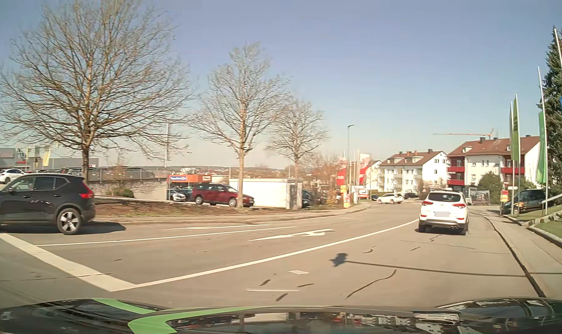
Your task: Follow the waypoints while adhering to traffic rules and regulations
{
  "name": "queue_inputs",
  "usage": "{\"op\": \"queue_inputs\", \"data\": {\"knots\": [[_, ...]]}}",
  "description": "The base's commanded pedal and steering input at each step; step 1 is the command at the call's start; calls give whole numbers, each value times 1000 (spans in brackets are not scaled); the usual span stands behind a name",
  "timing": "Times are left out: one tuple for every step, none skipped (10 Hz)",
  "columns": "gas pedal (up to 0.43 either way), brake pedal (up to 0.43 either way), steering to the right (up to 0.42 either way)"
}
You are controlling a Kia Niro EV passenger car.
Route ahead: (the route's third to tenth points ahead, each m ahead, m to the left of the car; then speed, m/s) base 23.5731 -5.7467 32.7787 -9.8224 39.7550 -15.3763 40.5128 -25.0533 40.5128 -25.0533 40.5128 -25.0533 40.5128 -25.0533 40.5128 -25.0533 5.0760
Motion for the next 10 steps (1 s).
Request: {"op": "queue_inputs", "data": {"knots": [[110,0,388],[110,0,344],[110,0,320],[118,0,289],[118,0,260],[118,0,235],[118,0,220],[118,0,196],[118,0,167],[118,0,146]]}}
